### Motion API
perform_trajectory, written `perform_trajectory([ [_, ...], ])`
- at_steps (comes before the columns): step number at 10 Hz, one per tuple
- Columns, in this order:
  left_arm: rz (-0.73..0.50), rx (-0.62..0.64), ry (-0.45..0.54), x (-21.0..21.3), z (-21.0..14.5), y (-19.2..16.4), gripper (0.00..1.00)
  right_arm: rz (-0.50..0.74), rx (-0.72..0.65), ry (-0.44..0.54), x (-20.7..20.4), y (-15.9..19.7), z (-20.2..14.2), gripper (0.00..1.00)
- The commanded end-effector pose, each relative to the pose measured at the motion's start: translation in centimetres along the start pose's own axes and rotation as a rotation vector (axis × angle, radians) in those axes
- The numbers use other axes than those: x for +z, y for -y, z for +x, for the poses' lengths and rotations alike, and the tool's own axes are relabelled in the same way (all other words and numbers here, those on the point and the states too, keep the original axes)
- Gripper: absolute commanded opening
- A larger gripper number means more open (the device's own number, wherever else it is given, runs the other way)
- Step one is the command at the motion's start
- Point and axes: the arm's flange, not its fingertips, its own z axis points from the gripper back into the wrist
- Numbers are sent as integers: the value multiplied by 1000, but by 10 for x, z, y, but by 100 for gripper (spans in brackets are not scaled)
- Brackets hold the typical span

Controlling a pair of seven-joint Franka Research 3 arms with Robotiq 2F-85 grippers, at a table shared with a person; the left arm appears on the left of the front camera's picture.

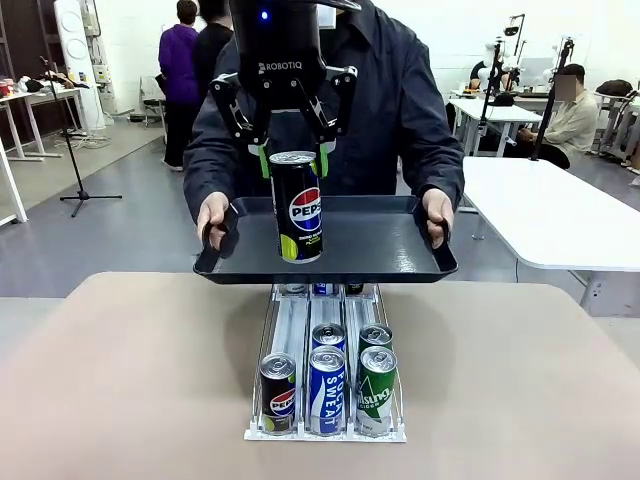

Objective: Retrieve and hand over the desired beverage to the person.
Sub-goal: Place the picked can on the Handle tray extended by the person.

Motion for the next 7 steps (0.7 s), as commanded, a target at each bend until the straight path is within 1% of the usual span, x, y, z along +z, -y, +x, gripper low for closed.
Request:
perform_trajectory([
  [1,8,6,10,1,-6,-4,0,31,9,9,-1,0,0,100],
  [2,0,0,0,0,0,0,58,31,9,9,-1,0,0,100],
  [3,17,-4,32,-4,19,-12,58,31,9,9,-1,0,0,100],
  [4,34,-19,87,-11,38,-22,58,31,9,9,-1,0,0,100],
  [5,29,-29,111,-18,62,-37,58,31,9,9,-1,0,0,100],
  [7,18,-39,126,-27,99,-57,58,31,9,9,-1,0,0,100],
])
